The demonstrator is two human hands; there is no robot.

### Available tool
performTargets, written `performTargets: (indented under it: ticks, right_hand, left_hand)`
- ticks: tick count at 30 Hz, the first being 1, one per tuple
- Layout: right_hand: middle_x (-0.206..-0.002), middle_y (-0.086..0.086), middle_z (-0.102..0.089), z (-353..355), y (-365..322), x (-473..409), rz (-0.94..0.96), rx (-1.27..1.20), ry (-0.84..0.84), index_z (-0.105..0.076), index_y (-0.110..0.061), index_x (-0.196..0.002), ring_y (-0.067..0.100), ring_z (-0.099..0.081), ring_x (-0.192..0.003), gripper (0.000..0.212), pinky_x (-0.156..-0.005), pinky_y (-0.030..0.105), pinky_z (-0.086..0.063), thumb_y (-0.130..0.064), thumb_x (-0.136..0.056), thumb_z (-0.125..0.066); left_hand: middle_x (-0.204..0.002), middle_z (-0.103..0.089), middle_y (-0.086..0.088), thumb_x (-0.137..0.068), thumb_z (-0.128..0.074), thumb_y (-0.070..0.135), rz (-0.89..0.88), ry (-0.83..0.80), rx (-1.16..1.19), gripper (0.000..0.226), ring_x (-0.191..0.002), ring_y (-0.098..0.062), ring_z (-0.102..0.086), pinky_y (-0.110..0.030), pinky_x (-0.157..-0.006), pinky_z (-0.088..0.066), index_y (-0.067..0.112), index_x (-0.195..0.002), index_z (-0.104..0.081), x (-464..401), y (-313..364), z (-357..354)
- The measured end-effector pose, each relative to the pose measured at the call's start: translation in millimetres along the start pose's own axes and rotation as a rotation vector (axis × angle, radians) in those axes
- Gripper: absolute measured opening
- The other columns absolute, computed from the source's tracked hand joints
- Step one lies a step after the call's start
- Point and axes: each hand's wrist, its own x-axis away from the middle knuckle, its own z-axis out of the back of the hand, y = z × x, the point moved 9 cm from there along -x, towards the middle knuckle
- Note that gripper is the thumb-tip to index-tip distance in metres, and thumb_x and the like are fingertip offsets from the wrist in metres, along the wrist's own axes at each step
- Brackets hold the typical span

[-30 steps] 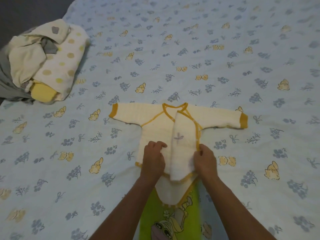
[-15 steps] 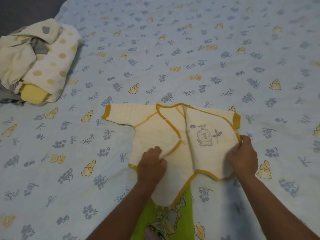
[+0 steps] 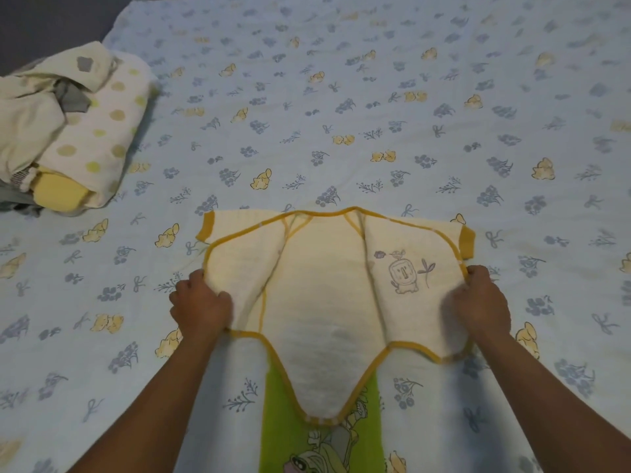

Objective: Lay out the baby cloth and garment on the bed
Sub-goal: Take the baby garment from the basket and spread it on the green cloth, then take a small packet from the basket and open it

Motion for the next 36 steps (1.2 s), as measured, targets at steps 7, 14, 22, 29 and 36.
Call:
performTargets:
  ticks: [7,14,22,29,36]
  right_hand:
    - [-0.143,0.018,-0.047,46,-49,30,0.142,0.013,-0.148,-0.043,-0.014,-0.141,0.038,-0.045,-0.129,0.054,-0.104,0.045,-0.038,-0.038,-0.094,-0.052]
    - [-0.147,0.006,-0.047,217,-132,113,0.310,-0.161,-0.134,-0.046,-0.021,-0.140,0.025,-0.048,-0.130,0.049,-0.104,0.035,-0.037,-0.042,-0.096,-0.048]
    - [-0.151,0.000,-0.043,469,-134,250,0.360,-0.178,0.008,-0.041,-0.025,-0.144,0.021,-0.046,-0.132,0.058,-0.102,0.034,-0.038,-0.056,-0.095,-0.041]
    - [-0.150,-0.001,-0.044,642,-46,353,0.258,-0.146,0.240,-0.044,-0.026,-0.142,0.025,-0.043,-0.135,0.063,-0.108,0.042,-0.038,-0.063,-0.092,-0.036]
    - [-0.148,0.001,-0.047,773,84,416,0.112,-0.181,0.461,-0.043,-0.024,-0.144,0.026,-0.046,-0.132,0.064,-0.105,0.042,-0.041,-0.061,-0.092,-0.038]
  left_hand:
    - [-0.146,-0.047,-0.010,-0.095,-0.049,0.044,-0.343,-0.207,0.104,0.056,-0.133,-0.028,-0.043,-0.042,-0.109,-0.035,0.018,-0.144,-0.044,53,98,44]
    - [-0.140,-0.054,-0.001,-0.098,-0.042,0.046,-0.679,-0.202,0.073,0.047,-0.127,-0.020,-0.050,-0.036,-0.104,-0.041,0.026,-0.139,-0.049,175,217,193]
    - [-0.142,-0.052,0.001,-0.096,-0.042,0.051,-0.893,-0.150,0.150,0.049,-0.125,-0.020,-0.053,-0.033,-0.096,-0.042,0.030,-0.141,-0.045,342,316,398]
    - [-0.140,-0.055,0.001,-0.096,-0.044,0.051,-1.105,-0.166,0.151,0.050,-0.123,-0.019,-0.053,-0.031,-0.091,-0.044,0.030,-0.142,-0.044,500,373,491]
    - [-0.139,-0.056,0.000,-0.096,-0.049,0.044,-1.293,-0.200,0.120,0.047,-0.122,-0.020,-0.055,-0.030,-0.090,-0.046,0.031,-0.141,-0.045,663,450,514]
